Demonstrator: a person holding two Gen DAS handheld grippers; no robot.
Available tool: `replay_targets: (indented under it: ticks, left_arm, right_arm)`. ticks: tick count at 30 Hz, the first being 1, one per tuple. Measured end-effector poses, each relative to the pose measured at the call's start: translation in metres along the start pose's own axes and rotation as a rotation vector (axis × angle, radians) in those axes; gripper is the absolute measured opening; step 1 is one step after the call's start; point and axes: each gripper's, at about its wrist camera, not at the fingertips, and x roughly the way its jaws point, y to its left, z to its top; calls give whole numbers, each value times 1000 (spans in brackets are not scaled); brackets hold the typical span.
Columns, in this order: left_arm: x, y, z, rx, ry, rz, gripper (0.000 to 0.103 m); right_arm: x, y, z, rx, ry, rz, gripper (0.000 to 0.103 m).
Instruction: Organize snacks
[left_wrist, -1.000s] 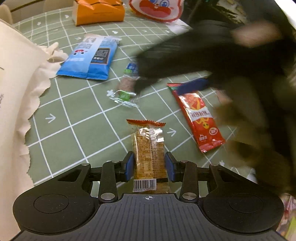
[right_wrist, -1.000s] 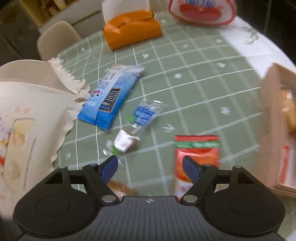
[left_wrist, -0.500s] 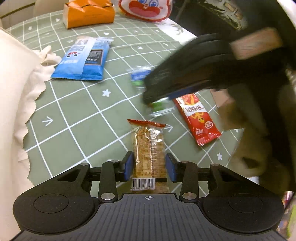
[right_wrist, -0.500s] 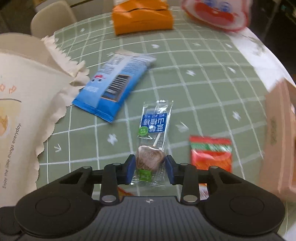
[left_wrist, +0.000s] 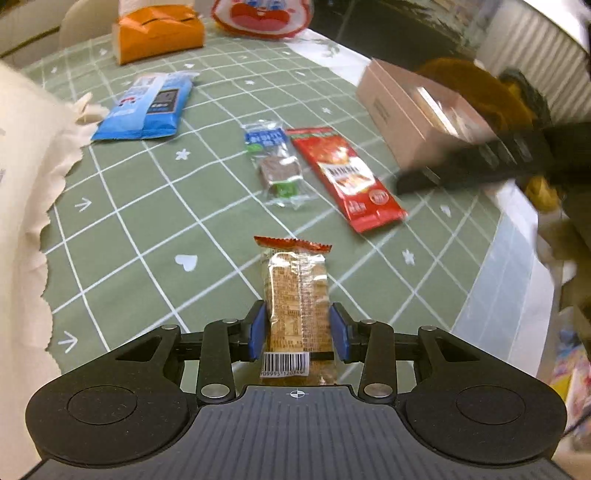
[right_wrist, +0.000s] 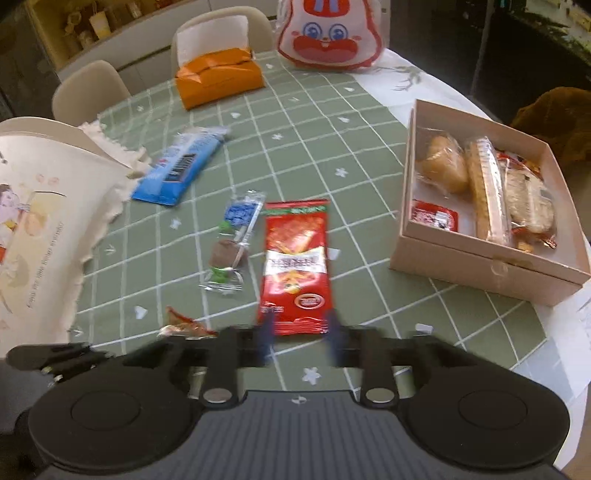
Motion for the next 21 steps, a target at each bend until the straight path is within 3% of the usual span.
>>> replay_targets:
  ticks: [2, 4, 7, 12, 15, 17, 21]
  left_arm:
    - [-1, -4, -1, 31, 8, 8, 41]
    - [-2, 5, 2, -5, 19, -2, 40]
    - [-10, 29, 3, -80, -7, 73, 40]
    - [-19, 60, 2, -151, -25, 43, 40]
    - [-20, 60, 1, -144, -37, 41, 40]
    - [-21, 58, -1, -143, -46, 44, 40]
    - [-24, 61, -6, -157, -60, 29, 40]
  right_arm:
    - [7, 5, 3, -5, -28, -40, 81]
    - [19, 16, 8, -30, -21, -89, 81]
    - [34, 40, 11, -109, -55, -168, 84]
    - [61, 69, 10, -132, -157, -154, 85]
    - [80, 79, 14, -123, -143, -171, 85]
    - [92, 80, 19, -100, -103, -127, 87]
    - [90, 84, 19, -61, -141, -79, 82]
